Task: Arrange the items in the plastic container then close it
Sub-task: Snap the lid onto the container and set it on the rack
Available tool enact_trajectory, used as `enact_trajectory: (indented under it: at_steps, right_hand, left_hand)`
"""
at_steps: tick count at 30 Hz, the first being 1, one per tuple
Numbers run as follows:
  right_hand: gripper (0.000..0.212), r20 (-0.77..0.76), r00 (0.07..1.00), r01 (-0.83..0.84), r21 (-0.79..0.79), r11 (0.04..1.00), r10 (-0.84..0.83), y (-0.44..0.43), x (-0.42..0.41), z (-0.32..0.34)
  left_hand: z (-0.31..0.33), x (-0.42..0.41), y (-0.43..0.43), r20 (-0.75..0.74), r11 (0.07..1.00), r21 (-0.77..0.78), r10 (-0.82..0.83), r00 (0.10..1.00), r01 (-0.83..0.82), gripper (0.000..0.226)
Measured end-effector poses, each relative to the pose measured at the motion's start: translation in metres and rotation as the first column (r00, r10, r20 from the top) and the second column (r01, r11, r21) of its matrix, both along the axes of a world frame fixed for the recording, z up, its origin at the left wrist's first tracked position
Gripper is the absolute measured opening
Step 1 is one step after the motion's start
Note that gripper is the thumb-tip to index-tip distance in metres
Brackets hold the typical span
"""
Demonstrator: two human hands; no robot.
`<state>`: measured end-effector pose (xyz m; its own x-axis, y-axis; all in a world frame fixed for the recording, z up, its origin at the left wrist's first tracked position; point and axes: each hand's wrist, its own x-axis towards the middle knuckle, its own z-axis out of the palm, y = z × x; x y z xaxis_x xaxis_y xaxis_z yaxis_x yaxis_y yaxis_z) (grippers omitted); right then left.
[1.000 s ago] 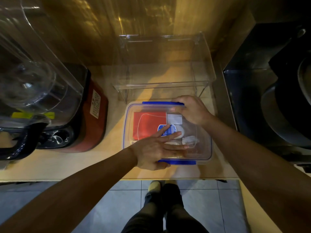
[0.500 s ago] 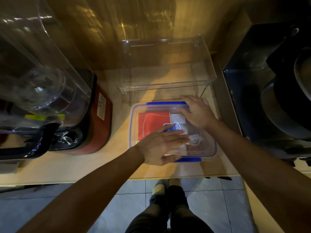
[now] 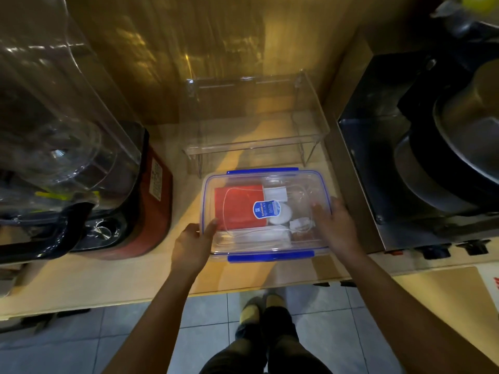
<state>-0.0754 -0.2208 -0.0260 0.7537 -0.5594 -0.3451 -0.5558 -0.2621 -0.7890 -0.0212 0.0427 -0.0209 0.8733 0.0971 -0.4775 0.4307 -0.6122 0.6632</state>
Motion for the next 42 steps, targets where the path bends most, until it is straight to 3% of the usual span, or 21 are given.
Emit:
enact_trajectory:
  at_steps: [4, 7, 13, 17, 20, 22, 24, 26, 29, 32, 36, 42]
  right_hand:
    - [0.026, 0.049, 0.999, 0.008, 0.014, 1.0, -0.009, 0.001, -0.002, 0.005]
    - [0.01, 0.103, 0.994, 0.026, 0.036, 0.999, -0.03, 0.001, -0.008, 0.01]
    - [0.035, 0.212, 0.972, 0.081, 0.107, 0.991, -0.102, -0.003, -0.014, 0.049]
    - [0.017, 0.399, 0.891, 0.131, 0.23, 0.964, -0.216, -0.009, -0.009, 0.093]
    - [0.009, 0.486, 0.847, 0.085, 0.276, 0.957, -0.216, -0.013, -0.002, 0.125]
    - [0.013, 0.528, 0.83, 0.0, 0.324, 0.946, -0.181, -0.017, 0.006, 0.146]
    - [0.031, 0.565, 0.822, -0.151, 0.342, 0.927, -0.074, -0.022, 0.023, 0.166]
    - [0.044, 0.581, 0.814, -0.243, 0.305, 0.921, 0.022, -0.025, 0.047, 0.182]
    - [0.05, 0.578, 0.815, -0.25, 0.278, 0.928, 0.047, -0.027, 0.088, 0.191]
    - [0.053, 0.547, 0.834, -0.273, 0.294, 0.916, 0.073, -0.029, 0.121, 0.185]
    - [0.065, 0.483, 0.849, -0.363, 0.239, 0.901, 0.214, -0.032, 0.15, 0.167]
    - [0.062, 0.419, 0.873, -0.382, 0.273, 0.883, 0.248, -0.041, 0.175, 0.145]
  left_hand:
    - [0.005, 0.009, 0.006, -0.041, 0.984, -0.162, 0.061, 0.997, -0.067, 0.048]
    - [0.012, 0.006, 0.012, -0.012, 0.977, -0.202, 0.064, 0.998, -0.065, 0.048]
    - [0.049, -0.001, 0.029, 0.1, 0.927, -0.373, 0.062, 0.993, -0.021, 0.046]
    - [0.087, 0.002, 0.033, 0.165, 0.827, -0.562, 0.078, 0.983, 0.029, 0.06]
    - [0.112, 0.011, 0.035, 0.211, 0.734, -0.674, 0.083, 0.974, 0.083, 0.056]
    - [0.127, 0.023, 0.033, 0.189, 0.634, -0.767, 0.068, 0.98, 0.104, 0.068]
    - [0.142, 0.043, 0.026, 0.194, 0.595, -0.795, 0.06, 0.979, 0.121, 0.072]
    - [0.157, 0.068, 0.017, 0.277, 0.64, -0.737, -0.007, 0.961, 0.217, 0.059]
    - [0.174, 0.108, 0.002, 0.358, 0.705, -0.636, -0.089, 0.929, 0.313, 0.038]
    - [0.173, 0.14, -0.013, 0.398, 0.784, -0.57, 0.0, 0.917, 0.247, 0.03]
    - [0.156, 0.17, -0.022, 0.422, 0.866, -0.485, 0.111, 0.9, 0.12, 0.038]
    - [0.127, 0.182, -0.021, 0.422, 0.902, -0.414, 0.073, 0.904, 0.12, 0.025]
